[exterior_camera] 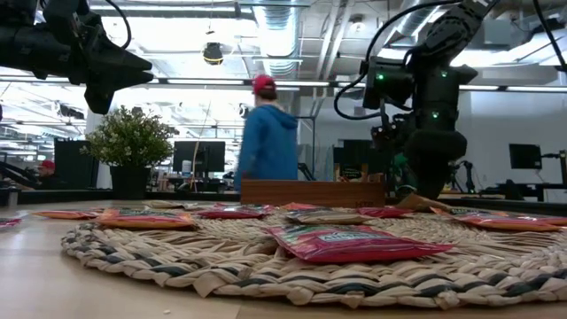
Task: Pick & Place Tea
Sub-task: Put the gold tea bag into the wooden organizer
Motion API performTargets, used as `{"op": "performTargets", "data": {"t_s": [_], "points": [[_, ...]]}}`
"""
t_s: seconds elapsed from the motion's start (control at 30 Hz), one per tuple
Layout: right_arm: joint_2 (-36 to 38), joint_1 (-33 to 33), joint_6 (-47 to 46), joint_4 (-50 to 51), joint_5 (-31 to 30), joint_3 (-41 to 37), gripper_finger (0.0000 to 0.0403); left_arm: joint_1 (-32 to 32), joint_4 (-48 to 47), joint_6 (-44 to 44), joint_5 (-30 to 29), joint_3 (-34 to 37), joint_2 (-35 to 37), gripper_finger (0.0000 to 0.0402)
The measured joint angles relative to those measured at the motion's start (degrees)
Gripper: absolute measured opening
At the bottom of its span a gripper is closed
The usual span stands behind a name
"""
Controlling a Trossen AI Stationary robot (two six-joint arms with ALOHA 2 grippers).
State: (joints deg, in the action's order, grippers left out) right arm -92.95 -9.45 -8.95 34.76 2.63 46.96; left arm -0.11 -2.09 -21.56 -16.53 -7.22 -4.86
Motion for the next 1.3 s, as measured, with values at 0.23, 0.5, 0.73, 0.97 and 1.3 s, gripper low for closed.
{"op": "performTargets", "data": {"t_s": [0.23,0.5,0.73,0.97,1.3], "points": [[0.09,0.07,2.42,6.82,-1.59,6.16,0.0002,0.01,0.0,0.0,0.0,0.0,0.0,0.0097],[0.24,1.03,7.99,11.74,-9.97,15.71,0.0001,-0.01,0.0,0.02,0.0,0.0,0.0,0.0097],[0.31,2.33,14.58,12.33,-23.34,21.21,0.0001,-0.01,0.0,0.02,0.0,0.0,0.0,0.0097],[-0.1,2.19,18.58,10.86,-31.31,21.49,0.0,0.0,0.0,0.36,0.0,0.0,0.0,0.0097],[-0.13,0.72,22.86,5.43,-32.77,19.54,0.0,0.01,0.0,0.33,0.0,0.0,0.0,0.0097]]}}
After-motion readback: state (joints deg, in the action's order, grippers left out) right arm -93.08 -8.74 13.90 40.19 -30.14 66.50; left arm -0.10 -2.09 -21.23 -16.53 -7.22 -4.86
